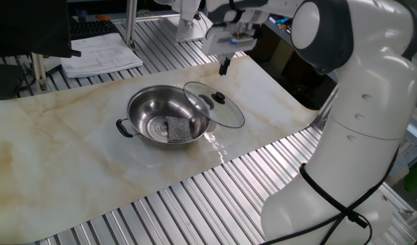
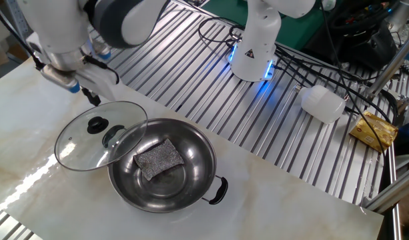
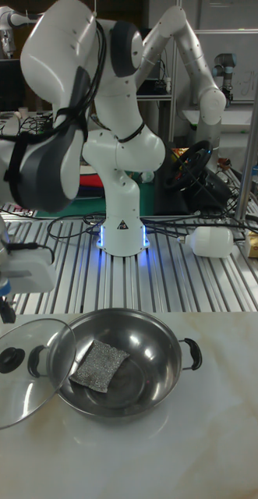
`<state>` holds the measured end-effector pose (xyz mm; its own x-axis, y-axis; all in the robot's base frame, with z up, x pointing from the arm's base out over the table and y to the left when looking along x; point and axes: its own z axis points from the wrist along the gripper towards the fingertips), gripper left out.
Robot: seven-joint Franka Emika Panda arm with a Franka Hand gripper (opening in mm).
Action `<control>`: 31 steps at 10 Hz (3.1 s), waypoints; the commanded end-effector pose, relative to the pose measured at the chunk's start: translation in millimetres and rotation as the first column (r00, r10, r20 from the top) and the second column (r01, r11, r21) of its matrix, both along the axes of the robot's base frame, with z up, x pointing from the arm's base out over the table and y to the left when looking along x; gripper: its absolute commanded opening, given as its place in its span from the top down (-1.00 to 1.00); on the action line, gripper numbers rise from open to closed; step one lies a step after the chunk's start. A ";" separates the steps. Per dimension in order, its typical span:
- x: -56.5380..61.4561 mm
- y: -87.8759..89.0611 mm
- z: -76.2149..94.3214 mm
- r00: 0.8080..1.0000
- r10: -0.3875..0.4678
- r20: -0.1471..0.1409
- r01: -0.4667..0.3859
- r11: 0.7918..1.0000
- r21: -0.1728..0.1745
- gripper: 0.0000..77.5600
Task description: Cover the pot with the lid
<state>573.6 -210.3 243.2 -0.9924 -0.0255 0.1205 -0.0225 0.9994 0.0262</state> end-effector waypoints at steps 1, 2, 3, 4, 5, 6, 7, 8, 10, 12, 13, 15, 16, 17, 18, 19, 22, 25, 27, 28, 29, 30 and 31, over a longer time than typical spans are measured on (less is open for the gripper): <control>-5.9 -16.0 -30.9 0.999 -0.009 0.031 0.008 1.000 0.030 1.00; -6.1 -16.6 -31.8 0.999 -0.009 0.032 0.008 0.999 0.032 1.00; -8.6 -21.8 -40.8 0.999 -0.017 0.033 0.015 0.996 0.084 1.00; -10.9 -25.5 -48.3 0.999 -0.023 0.032 0.020 0.996 0.090 1.00; -12.7 -28.8 -54.3 0.999 -0.020 0.044 0.016 0.996 0.092 1.00; -13.3 -31.8 -57.5 0.999 -0.016 0.046 0.012 0.995 0.097 1.00; -12.8 -33.0 -57.4 0.999 -0.021 0.040 0.017 0.995 0.101 1.00; -11.5 -32.2 -56.4 0.999 -0.031 0.039 0.027 0.993 0.114 1.00; -11.5 -32.2 -56.4 0.991 -0.134 0.021 0.129 0.979 0.159 1.00; -11.5 -32.2 -56.4 0.983 -0.182 0.001 0.180 0.971 0.159 1.00; -11.5 -32.2 -56.4 0.983 -0.186 0.006 0.183 0.969 0.166 1.00; -11.5 -32.2 -56.4 0.987 -0.157 0.012 0.153 0.973 0.170 1.00; -11.5 -32.2 -56.4 0.991 -0.133 0.016 0.128 0.975 0.180 1.00; -11.5 -32.2 -56.4 0.993 -0.115 0.015 0.109 0.973 0.206 1.00; -11.5 -32.2 -56.4 0.995 -0.104 0.012 0.098 0.968 0.229 1.00; -11.3 -36.6 -57.1 0.996 -0.092 0.015 0.086 0.969 0.230 1.00; -10.8 -48.5 -62.0 0.996 -0.091 0.022 0.083 0.970 0.227 1.00; -10.9 -61.1 -66.9 0.997 -0.068 0.024 0.060 0.969 0.241 1.00; -10.8 -59.8 -69.9 0.997 -0.076 0.023 0.068 0.968 0.240 1.00; -10.0 -57.4 -71.7 0.997 -0.078 0.026 0.069 0.968 0.241 1.00; -8.9 -53.3 -70.3 0.996 -0.084 0.025 0.075 0.968 0.240 1.00; -8.5 -52.0 -69.5 0.996 -0.086 0.024 0.078 0.968 0.239 1.00; -7.4 -48.2 -67.8 0.995 -0.097 0.023 0.089 0.968 0.236 1.00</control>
<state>562.6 -264.9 171.6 -0.9952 0.0254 0.0943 0.0496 0.9630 0.2648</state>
